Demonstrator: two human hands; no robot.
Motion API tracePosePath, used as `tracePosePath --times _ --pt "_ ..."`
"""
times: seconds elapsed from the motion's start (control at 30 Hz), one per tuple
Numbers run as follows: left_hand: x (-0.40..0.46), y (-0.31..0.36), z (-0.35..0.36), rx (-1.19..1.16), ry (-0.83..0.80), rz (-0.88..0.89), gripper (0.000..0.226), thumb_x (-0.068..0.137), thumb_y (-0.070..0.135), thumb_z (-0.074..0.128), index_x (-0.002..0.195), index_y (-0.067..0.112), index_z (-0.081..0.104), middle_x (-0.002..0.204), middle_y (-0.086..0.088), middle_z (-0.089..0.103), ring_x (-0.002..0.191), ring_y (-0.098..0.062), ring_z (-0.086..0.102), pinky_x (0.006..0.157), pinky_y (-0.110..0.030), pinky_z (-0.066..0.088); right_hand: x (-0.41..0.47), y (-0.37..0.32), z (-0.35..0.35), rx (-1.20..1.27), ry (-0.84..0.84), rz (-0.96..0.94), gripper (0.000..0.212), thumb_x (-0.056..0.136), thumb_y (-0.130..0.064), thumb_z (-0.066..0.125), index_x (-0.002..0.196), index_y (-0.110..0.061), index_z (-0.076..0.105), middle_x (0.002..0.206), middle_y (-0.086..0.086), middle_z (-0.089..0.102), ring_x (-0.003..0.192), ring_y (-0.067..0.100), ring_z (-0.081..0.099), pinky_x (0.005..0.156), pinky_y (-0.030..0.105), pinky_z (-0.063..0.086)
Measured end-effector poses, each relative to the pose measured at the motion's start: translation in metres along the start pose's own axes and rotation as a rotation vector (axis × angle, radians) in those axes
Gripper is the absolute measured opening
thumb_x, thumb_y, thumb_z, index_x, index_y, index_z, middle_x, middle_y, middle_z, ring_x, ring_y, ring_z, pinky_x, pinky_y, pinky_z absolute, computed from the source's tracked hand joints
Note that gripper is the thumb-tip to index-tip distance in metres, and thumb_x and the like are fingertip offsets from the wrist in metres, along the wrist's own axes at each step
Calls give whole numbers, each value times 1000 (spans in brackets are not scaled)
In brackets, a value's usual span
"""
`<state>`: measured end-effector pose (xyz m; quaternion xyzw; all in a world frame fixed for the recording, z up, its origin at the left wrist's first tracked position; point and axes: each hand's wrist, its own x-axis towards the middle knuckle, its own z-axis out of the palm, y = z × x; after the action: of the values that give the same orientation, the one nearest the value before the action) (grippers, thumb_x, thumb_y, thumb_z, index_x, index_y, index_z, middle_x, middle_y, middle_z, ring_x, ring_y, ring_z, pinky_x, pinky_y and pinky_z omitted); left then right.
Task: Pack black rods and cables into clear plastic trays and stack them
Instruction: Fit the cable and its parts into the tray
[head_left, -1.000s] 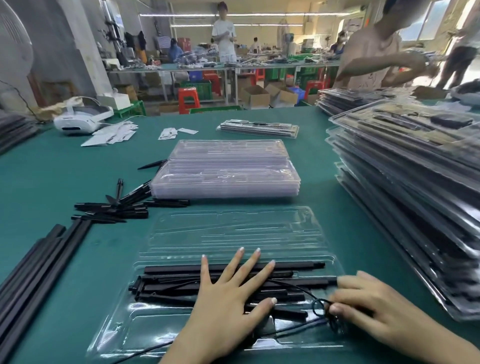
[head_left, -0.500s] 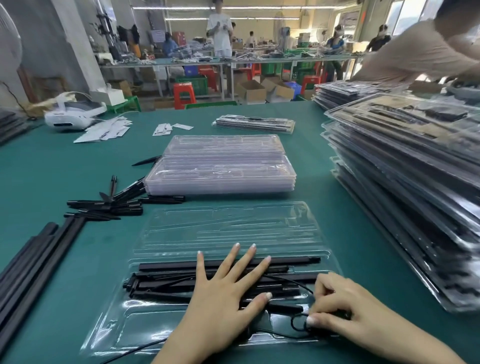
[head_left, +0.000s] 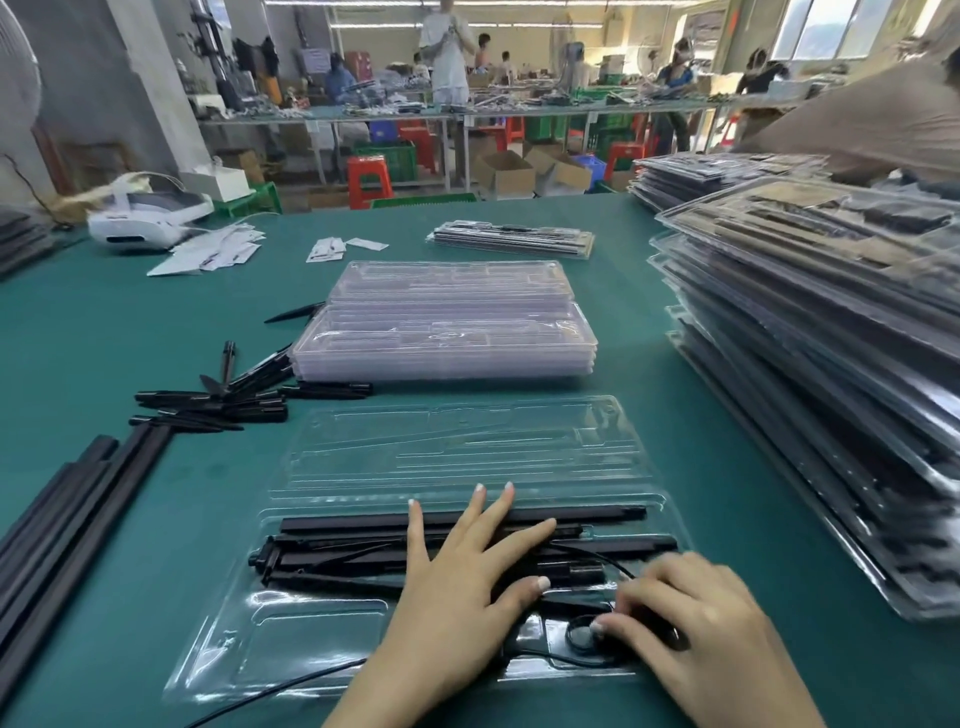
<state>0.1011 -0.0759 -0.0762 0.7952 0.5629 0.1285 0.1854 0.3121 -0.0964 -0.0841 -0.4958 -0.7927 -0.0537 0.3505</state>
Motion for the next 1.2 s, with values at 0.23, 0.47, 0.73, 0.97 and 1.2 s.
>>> tracePosePath --times 0.23,0.47,0.73,0.97,1.2 --pt "-2 0 1 12 7 -12 43 96 57 30 135 67 15 152 31 -12 138 8 -25 102 -40 -37 -16 17 -19 -99 -161 -160 45 101 -47 24 106 -38 68 118 2 67 107 13 59 93 29 34" --pt "-3 3 3 77 26 -21 39 97 56 25 127 70 3 152 30 -15 136 6 -29 106 -41 -33 -32 6 -8 -300 -134 -314 59 102 -48 12 153 -21 1 161 -5 1 147 13 0 110 27 16" --pt "-7 13 4 122 49 -4 44 100 49 17 139 57 0 150 28 -21 141 2 -20 109 -47 -26 -35 -8 -7 -389 -207 -197 63 100 -56 7 152 -21 4 156 3 8 142 5 24 111 26 15" --pt "-14 37 11 394 -90 -7 67 95 62 3 131 39 55 140 13 49 127 -12 49 93 -52 25 -34 -11 -6 -321 -76 -119 48 100 -55 14 118 -29 49 151 8 27 139 13 29 105 28 24" --pt "-13 39 10 449 -63 -10 64 83 70 22 130 42 55 138 15 51 125 -11 52 91 -50 26 -29 -22 -1 -297 -41 -32 76 100 -53 12 84 -24 80 105 16 71 84 26 48 57 33 49"
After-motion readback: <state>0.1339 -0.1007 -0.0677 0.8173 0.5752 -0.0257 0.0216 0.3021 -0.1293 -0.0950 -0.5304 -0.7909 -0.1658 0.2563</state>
